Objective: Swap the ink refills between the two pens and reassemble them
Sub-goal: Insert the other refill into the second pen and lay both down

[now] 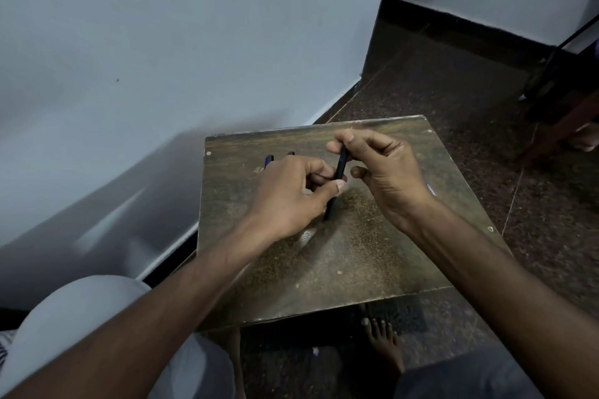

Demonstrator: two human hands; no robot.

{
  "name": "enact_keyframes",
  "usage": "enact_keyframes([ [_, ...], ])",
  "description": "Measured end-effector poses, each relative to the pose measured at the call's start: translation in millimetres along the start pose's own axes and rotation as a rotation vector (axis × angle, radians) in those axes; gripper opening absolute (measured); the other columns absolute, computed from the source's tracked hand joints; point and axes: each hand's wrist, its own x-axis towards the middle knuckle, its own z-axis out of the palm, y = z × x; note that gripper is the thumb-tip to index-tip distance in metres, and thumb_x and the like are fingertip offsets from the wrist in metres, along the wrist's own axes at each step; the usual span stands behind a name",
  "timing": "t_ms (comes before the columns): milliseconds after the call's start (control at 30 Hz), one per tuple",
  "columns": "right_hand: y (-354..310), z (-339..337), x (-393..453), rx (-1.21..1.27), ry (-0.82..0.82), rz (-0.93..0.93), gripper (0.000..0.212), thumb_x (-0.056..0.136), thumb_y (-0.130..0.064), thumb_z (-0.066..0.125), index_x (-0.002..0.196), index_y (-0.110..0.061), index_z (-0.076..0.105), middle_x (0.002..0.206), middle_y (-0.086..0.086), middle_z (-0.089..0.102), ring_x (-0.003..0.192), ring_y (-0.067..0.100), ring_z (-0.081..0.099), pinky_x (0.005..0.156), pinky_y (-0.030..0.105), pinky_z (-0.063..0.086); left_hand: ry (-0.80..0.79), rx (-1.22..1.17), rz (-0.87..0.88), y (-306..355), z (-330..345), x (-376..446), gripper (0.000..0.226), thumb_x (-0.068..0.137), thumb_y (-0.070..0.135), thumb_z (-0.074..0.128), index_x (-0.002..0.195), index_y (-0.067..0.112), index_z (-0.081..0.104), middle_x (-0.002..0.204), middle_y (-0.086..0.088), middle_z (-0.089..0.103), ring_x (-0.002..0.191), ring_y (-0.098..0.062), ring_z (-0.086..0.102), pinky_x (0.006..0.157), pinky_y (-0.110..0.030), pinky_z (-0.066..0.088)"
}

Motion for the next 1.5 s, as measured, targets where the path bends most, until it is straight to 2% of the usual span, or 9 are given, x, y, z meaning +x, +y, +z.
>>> enact_keyframes([
  [267,2,3,6,-0.027,0.061,-0.059,0.007,0.094,-0.022,0.082,0.092,-0.016,0.083,0.084,-0.001,0.085,0.072,-0.008,0.069,0.063,0.008,0.048,-0.005,0.038,-0.026,-1,6,3,0.02,0.099,0.031,0.079,0.082,0.037,0.069,0.079,0.016,0.076,0.069,0.01,0.069,0.065,-0.004,0.049],
  [433,11,6,8,-0.125,0.068,-0.016,0.028,0.104,-0.038,0.07,0.106,-0.014,0.084,0.1,-0.001,0.086,0.08,-0.007,0.072,0.071,0.017,0.05,-0.022,0.054,-0.068,-12,-7,7,0.02,0.098,0.031,0.081,0.08,0.038,0.074,0.069,0.021,0.073,0.062,0.017,0.067,0.058,0.0,0.044],
  [567,17,16,18,-0.65,0.102,-0.186,0.031,0.109,-0.044,0.06,0.117,-0.024,0.082,0.109,-0.008,0.084,0.098,0.004,0.075,0.09,0.035,0.061,0.092,0.15,-0.108,-29,-35,14,0.023,0.097,0.036,0.079,0.074,0.035,0.074,0.063,0.025,0.071,0.061,0.013,0.066,0.062,-0.004,0.043],
  [667,24,31,27,-1.099,0.01,-0.278,0.034,0.101,-0.05,0.067,0.13,-0.033,0.075,0.129,-0.012,0.077,0.121,0.015,0.063,0.108,0.048,0.05,0.125,0.243,-0.193,-45,-54,18,0.018,0.096,0.036,0.079,0.079,0.031,0.077,0.07,0.021,0.07,0.068,0.005,0.066,0.067,-0.018,0.045],
  [800,30,57,33,-1.315,-0.169,-0.429,0.053,0.094,-0.068,0.054,0.136,-0.039,0.07,0.137,-0.012,0.071,0.128,0.022,0.052,0.092,0.041,0.03,0.172,0.383,-0.293,-61,-67,17,0.02,0.093,0.041,0.081,0.1,0.023,0.084,0.078,0.012,0.069,0.077,-0.007,0.066,0.078,-0.018,0.043],
  [1033,41,80,43,-1.503,-0.242,-0.496,0.051,0.093,-0.065,0.066,0.136,-0.039,0.069,0.136,-0.015,0.072,0.128,0.028,0.051,0.094,0.048,0.033,0.2,0.408,-0.301,-72,-71,14,0.022,0.093,0.039,0.082,0.104,0.019,0.082,0.076,0.014,0.065,0.084,-0.013,0.071,0.083,-0.022,0.047],
  [1167,34,79,45,-1.319,-0.169,-0.439,0.049,0.09,-0.059,0.076,0.133,-0.036,0.073,0.125,-0.011,0.078,0.126,0.025,0.06,0.099,0.045,0.038,0.199,0.384,-0.257,-74,-70,13,0.023,0.094,0.04,0.081,0.106,0.021,0.082,0.079,0.014,0.067,0.078,-0.007,0.067,0.08,-0.021,0.046],
  [1300,19,61,47,-0.72,0.067,-0.239,0.048,0.081,-0.04,0.093,0.125,-0.027,0.077,0.109,-0.011,0.081,0.097,0.005,0.076,0.087,0.028,0.062,0.199,0.373,-0.145,-68,-64,12,0.011,0.096,0.042,0.078,0.095,0.031,0.08,0.071,0.025,0.064,0.07,0.013,0.058,0.067,-0.018,0.044],
  [1500,9,16,52,-0.08,0.117,-0.027,0.059,0.073,-0.006,0.098,0.126,-0.007,0.073,0.103,0.004,0.08,0.09,0.008,0.077,0.094,0.029,0.063,0.133,0.336,-0.006,-56,-44,12,0.008,0.096,0.043,0.076,0.089,0.042,0.077,0.07,0.026,0.067,0.068,0.01,0.063,0.062,-0.02,0.048],
])
